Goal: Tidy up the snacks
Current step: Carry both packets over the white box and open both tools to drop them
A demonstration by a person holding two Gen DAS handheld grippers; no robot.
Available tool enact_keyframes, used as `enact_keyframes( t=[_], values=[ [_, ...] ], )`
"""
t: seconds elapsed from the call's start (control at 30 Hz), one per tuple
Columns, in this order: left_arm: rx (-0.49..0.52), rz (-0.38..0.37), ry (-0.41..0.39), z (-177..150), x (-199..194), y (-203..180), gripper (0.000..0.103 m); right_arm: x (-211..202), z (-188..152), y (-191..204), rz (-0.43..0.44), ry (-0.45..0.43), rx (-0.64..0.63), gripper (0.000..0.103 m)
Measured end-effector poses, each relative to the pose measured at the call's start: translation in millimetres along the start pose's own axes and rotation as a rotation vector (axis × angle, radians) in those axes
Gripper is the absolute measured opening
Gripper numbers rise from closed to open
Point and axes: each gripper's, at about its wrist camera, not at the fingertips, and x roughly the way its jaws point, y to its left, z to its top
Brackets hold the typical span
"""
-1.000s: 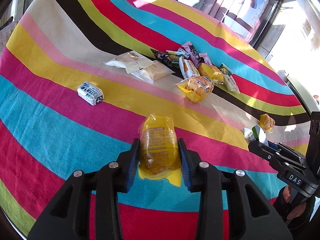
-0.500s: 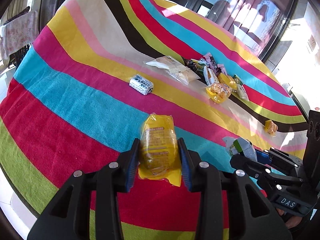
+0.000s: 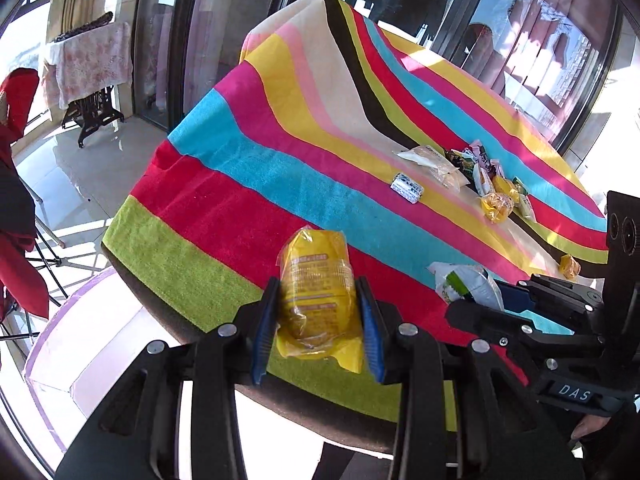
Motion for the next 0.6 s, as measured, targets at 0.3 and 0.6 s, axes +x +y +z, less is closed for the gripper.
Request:
enact_keyframes(
  t=[0.3,0.6],
  values=[
    [-0.167,0.106,-0.036,-28.7,-47.6,63.5,0.038,16.7,8.6,67.4,0.178,0.026,-0.168,0.035],
    [-0.357,0.452,0.195,-69.8,-28.2,132.4,0.038,55.4,-24.2,127.0,0.350,0.209,-0.289,0.044]
  ],
)
